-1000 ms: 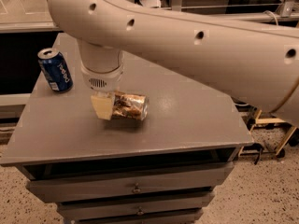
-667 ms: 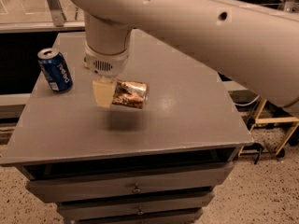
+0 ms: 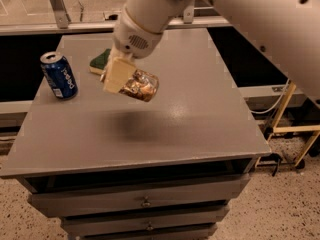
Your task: Place orange can upright
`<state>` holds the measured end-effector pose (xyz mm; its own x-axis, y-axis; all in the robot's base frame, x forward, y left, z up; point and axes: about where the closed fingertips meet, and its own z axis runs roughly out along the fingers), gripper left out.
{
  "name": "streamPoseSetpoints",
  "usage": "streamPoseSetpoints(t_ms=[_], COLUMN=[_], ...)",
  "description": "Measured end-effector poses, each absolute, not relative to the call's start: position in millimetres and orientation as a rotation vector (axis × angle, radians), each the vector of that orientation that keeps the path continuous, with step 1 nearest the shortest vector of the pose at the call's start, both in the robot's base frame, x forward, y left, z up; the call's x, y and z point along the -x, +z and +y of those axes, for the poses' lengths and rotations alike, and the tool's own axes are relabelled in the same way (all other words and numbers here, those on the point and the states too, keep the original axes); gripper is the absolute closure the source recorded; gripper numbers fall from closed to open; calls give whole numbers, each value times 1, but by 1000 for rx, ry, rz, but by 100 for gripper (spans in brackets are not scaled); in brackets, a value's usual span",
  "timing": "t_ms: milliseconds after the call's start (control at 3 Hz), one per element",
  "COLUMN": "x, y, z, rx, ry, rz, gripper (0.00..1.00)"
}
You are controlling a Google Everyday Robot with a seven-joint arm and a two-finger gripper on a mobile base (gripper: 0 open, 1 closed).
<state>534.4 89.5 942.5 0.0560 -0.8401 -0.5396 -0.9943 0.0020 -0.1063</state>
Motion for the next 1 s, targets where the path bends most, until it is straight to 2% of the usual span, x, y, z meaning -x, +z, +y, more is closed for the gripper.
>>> streamPoseSetpoints(t_ms=[667,1000], x=[-538,-540], y=[979,996], z=[64,38], rx=[1673,1522], ry=[825,940], rz=[1433,1264], gripper=[100,100])
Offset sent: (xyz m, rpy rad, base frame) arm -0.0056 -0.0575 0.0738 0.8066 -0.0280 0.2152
